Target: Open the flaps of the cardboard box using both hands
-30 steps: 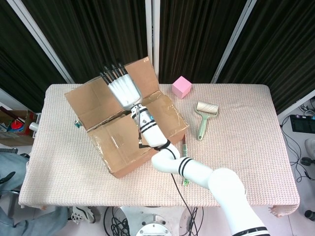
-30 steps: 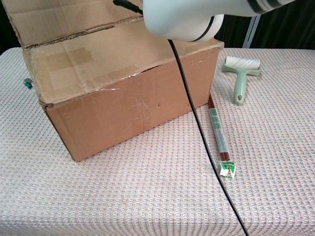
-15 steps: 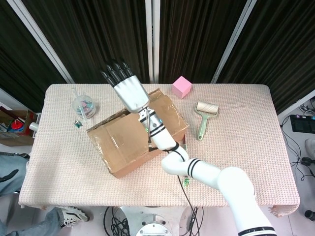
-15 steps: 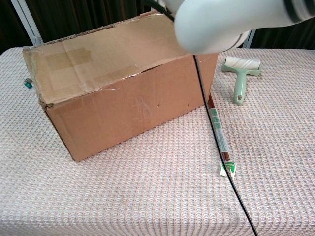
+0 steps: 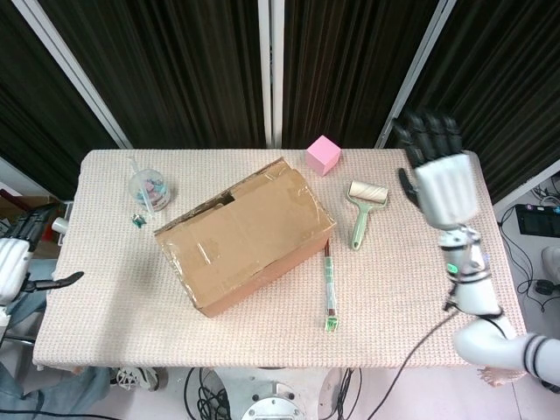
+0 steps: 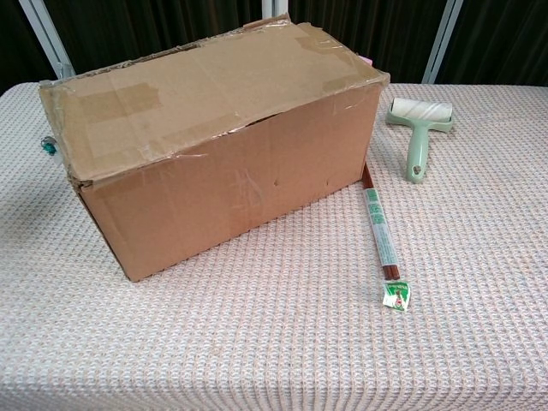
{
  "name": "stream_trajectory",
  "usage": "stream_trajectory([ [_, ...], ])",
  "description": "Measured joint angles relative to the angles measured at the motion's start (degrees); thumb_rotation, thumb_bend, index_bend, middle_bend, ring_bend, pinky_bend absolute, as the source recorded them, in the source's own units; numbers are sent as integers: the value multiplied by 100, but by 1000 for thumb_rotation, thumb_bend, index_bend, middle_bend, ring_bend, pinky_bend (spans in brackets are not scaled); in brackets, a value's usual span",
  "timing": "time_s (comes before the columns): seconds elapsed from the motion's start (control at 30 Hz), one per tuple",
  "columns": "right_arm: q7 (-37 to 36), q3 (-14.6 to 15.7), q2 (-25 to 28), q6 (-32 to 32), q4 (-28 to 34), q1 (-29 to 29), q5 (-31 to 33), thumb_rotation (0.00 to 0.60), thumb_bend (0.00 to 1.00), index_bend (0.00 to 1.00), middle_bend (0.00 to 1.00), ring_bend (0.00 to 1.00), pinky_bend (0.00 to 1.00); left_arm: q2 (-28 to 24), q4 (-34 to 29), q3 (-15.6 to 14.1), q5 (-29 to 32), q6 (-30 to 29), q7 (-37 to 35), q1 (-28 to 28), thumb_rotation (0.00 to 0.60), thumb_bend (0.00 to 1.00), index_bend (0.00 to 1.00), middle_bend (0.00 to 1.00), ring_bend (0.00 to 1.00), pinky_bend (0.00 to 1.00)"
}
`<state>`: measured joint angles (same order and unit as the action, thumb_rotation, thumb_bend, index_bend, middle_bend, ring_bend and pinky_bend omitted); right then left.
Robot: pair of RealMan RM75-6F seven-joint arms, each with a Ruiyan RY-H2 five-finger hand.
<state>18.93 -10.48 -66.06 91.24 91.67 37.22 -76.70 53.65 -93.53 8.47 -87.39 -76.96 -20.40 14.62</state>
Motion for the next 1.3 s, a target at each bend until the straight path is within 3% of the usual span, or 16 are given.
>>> stream_trajectory([
  [0.1, -441, 355, 169, 730, -146, -919, -178, 600, 333, 0, 0, 0, 0, 14, -242, 74, 131, 363, 137, 248, 437, 33, 53, 109, 101, 231],
  [0.23, -921, 670, 142, 1394, -745, -1827, -199, 600, 329, 0, 0, 0, 0, 62, -529, 191, 339, 910, 340, 657, 308, 4, 57, 114, 101, 232],
  [0.53, -2219, 1209, -105, 1242, -1525, -3127, -65, 600, 301, 0, 0, 0, 0, 344, -834, 409, 983, 1888, 894, 1447, 238, 0, 62, 122, 100, 230],
  [0.77, -2670, 1082, -318, 1118, -1894, -3430, -115, 600, 301, 0, 0, 0, 0, 472, -878, 361, 1620, 2492, 1291, 1792, 205, 0, 63, 145, 100, 230],
  [1.3, -2941, 573, -368, 765, -2048, -3508, -210, 600, 310, 0, 0, 0, 0, 933, -726, 174, 1352, 2624, 1153, 2005, 201, 0, 65, 223, 100, 229],
])
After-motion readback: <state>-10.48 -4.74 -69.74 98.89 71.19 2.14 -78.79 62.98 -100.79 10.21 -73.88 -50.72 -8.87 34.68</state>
